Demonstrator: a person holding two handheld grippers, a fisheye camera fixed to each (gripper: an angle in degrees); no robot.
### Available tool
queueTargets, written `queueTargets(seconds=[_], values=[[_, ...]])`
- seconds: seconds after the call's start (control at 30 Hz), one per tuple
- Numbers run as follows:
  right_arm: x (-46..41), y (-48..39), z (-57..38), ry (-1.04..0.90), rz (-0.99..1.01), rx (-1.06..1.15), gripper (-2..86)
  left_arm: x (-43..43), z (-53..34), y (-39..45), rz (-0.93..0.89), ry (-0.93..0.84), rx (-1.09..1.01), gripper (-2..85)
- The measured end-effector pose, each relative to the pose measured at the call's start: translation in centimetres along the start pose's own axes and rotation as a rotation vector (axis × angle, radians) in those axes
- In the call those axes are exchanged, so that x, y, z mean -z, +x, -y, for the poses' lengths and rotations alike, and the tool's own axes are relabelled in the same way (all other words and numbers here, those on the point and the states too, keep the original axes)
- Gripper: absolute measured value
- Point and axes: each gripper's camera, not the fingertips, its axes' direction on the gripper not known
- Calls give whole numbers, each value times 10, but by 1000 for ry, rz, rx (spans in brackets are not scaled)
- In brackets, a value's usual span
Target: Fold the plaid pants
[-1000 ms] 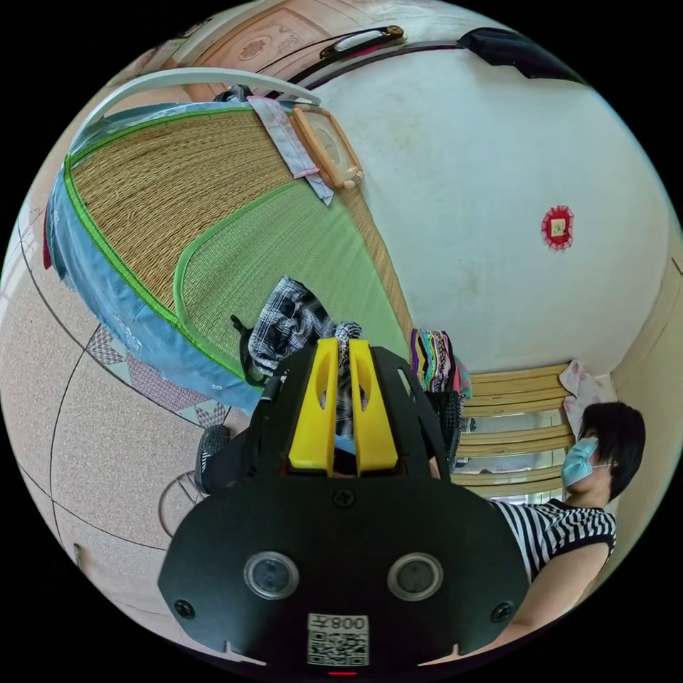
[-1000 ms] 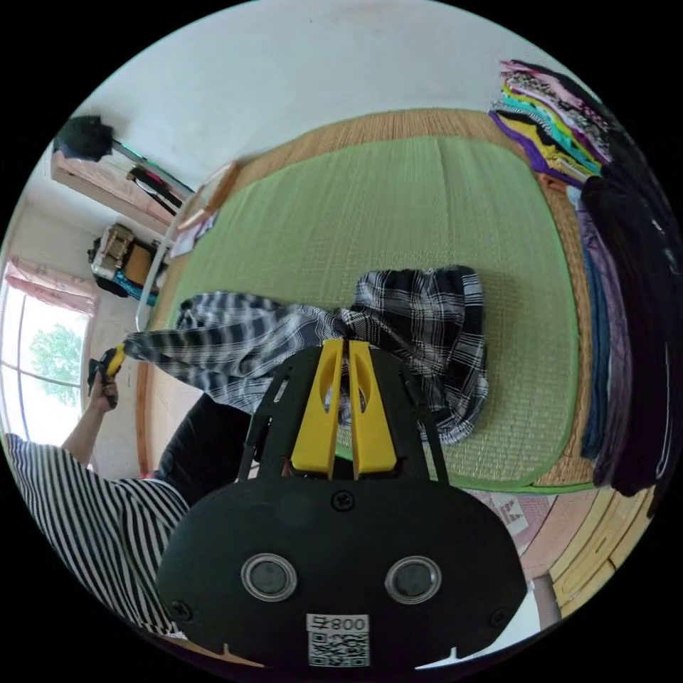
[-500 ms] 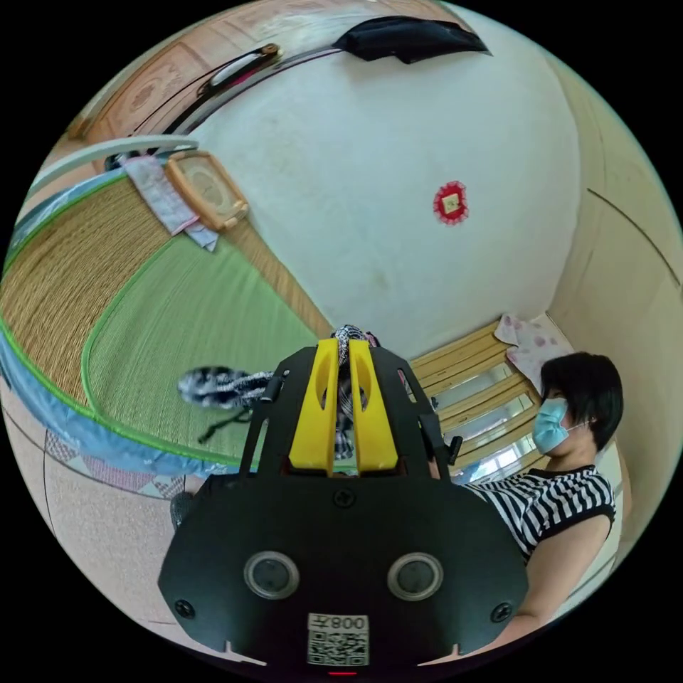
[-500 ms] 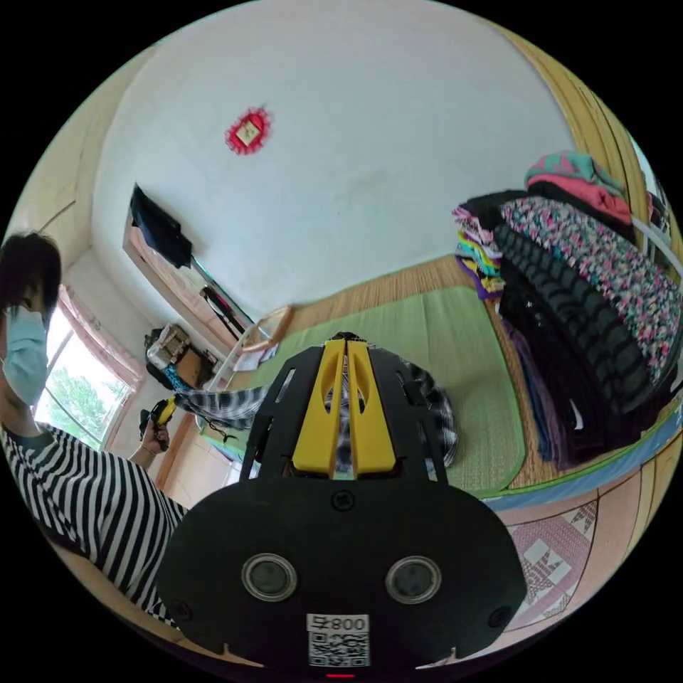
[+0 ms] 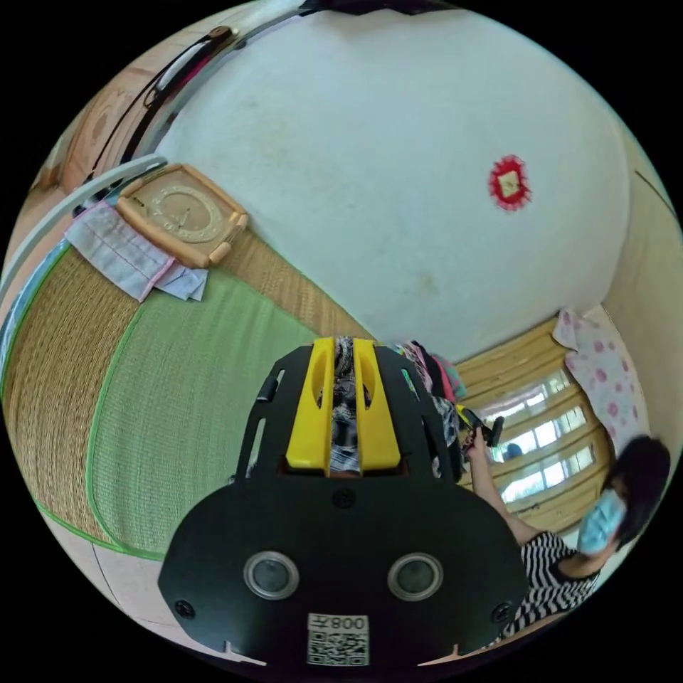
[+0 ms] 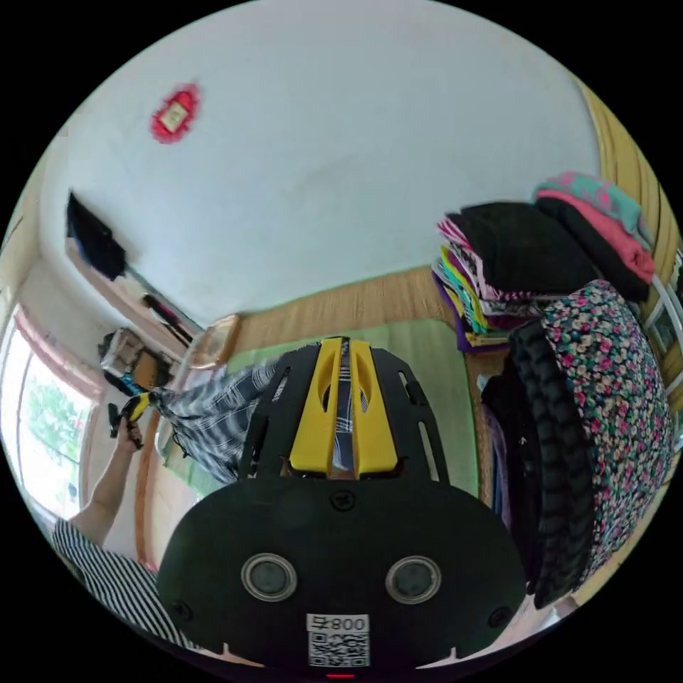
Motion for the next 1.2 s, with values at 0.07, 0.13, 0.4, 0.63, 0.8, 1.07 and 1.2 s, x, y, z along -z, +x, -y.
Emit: queueTargets(seconds=[0.07,0.13,0.4,0.63,0.8,1.07,1.2], values=[[-57,11,11,-122,-151,-72,16,-15,4,-7,44,21,43,57],[-92,17,0,-176,-104,-85,18,-34,-4,-19,3,-24,45,64],[-188,-9,-153,-450,-55,174,43,-77,-68,-73,259,-352,125,90],[-170,53,-229,-466,-74,-63,51,-104,-57,-82,279,-433,150,72],[-169,86,-242,-434,-98,-190,65,-103,-52,-77,225,-417,158,43],[-193,115,-270,-454,-244,-274,48,-64,-50,-65,119,-328,147,32],[-192,121,-282,-463,-271,-271,8,-49,-55,-64,99,-315,160,30]])
